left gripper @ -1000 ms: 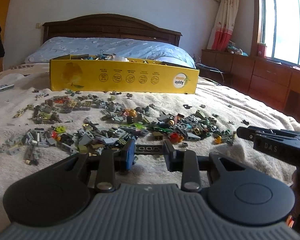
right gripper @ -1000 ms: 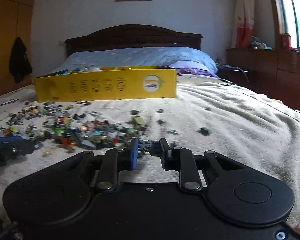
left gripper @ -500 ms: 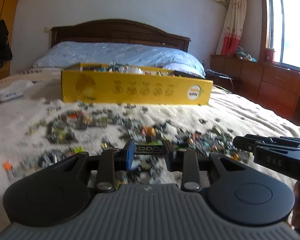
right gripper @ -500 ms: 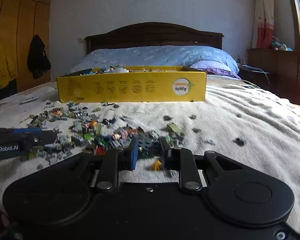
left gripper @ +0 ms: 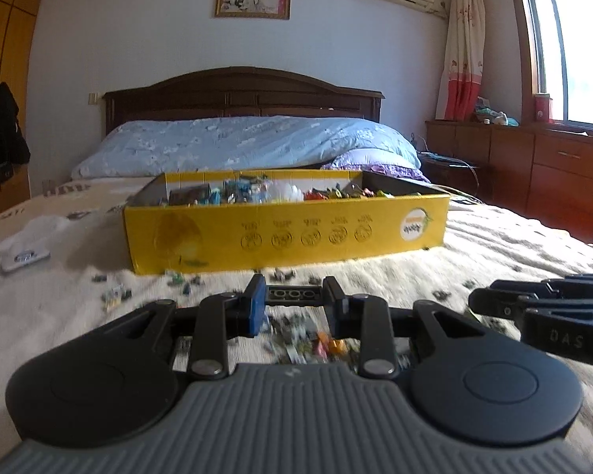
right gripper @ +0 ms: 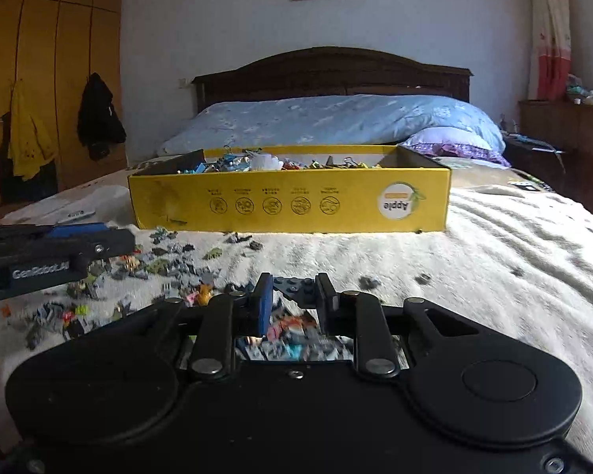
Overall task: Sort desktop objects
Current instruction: 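Carry both held plates over the yellow box with both grippers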
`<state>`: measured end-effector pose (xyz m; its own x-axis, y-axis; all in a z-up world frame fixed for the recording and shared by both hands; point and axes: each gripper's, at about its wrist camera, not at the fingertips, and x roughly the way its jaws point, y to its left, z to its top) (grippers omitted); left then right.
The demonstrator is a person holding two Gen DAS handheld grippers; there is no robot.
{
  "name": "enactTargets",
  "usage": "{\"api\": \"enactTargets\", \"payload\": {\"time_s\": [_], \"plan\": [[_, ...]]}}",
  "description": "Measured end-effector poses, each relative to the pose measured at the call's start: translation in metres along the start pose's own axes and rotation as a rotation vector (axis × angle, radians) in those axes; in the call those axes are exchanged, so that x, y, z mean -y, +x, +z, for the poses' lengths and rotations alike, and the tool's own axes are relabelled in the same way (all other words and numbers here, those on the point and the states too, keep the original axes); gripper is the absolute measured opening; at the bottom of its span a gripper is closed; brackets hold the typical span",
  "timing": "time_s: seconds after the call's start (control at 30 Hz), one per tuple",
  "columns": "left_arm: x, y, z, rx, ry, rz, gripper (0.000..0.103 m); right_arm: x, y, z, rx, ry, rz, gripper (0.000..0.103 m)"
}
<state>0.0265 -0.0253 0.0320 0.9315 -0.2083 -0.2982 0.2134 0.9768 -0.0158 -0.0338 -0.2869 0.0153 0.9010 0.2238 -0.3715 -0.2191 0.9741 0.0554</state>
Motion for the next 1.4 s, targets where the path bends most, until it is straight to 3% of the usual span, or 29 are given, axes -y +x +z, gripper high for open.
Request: {"api": "enactTargets", "payload": {"time_s": [0.37, 0.77, 1.07, 1.4], "plan": [[-0.009, 0.051, 0.025, -0.004, 0.014, 0.029, 0.035, 0.0, 0.043, 0.029, 0.007, -0.036, 0.022, 0.022], [-0.002, 0.131, 0.078, 0.027, -0.019, 0.044, 0.035, 0.001, 0.103, 0.085, 0.065, -0.089, 0.013, 0.022], [0.006, 0.204, 0.108, 0.029, -0.039, 0.084, 0.035, 0.026, 0.176, 0.132, 0.103, -0.006, -0.029, 0.022], [-0.01, 0.256, 0.103, -0.002, -0.056, 0.145, 0.035, 0.069, 0.269, 0.156, 0.092, 0.119, -0.095, 0.022]]}}
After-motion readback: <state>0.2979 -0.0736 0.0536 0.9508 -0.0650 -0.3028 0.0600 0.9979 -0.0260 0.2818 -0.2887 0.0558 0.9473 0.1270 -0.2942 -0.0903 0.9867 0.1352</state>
